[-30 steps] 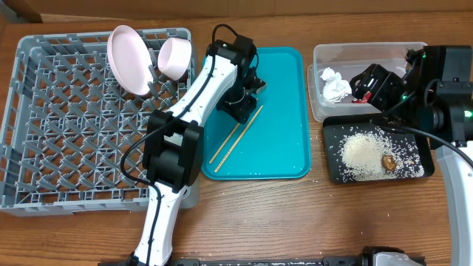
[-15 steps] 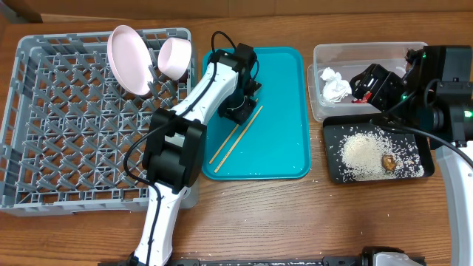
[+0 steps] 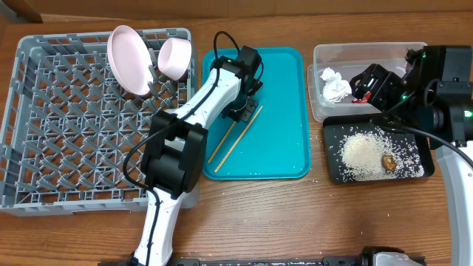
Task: Sort waste into correct bins and load items into the dishwasher
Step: 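Carry the chopstick to the rack and insert it upright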
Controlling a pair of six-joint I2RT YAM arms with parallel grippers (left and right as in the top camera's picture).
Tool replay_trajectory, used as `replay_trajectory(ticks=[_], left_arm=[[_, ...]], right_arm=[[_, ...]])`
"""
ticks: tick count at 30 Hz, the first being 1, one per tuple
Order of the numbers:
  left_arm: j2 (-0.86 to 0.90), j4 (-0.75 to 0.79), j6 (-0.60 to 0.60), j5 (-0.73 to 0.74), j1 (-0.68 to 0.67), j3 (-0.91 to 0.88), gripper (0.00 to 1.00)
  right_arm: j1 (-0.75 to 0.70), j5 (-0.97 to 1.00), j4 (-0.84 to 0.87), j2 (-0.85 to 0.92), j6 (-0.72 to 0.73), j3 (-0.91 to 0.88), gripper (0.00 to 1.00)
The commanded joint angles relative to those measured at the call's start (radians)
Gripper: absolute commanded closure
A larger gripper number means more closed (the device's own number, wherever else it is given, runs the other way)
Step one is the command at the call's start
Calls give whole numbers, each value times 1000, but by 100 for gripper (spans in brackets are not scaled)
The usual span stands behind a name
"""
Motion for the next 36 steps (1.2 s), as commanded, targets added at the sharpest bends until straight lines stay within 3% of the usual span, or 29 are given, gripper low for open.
replay_trajectory(ticks=[1, 11, 19, 23, 30, 36], left_arm=[[79, 4, -10, -9, -9, -57, 96], [-27, -164, -53, -8, -4, 129, 96], [-345, -304, -104, -11, 74, 177, 96], [-453, -396, -166, -90, 175, 173, 96], [-537, -390, -211, -97, 393, 33, 96], [-527, -293, -185, -98, 454, -113, 96]], right_arm=[[-2, -7, 5, -6, -6, -3, 0], [-2, -7, 5, -6, -6, -3, 0], [-2, -7, 5, -6, -6, -3, 0], [-2, -7, 5, -6, -6, -3, 0], [-2, -7, 5, -6, -6, -3, 0], [-2, -7, 5, -6, -6, -3, 0]])
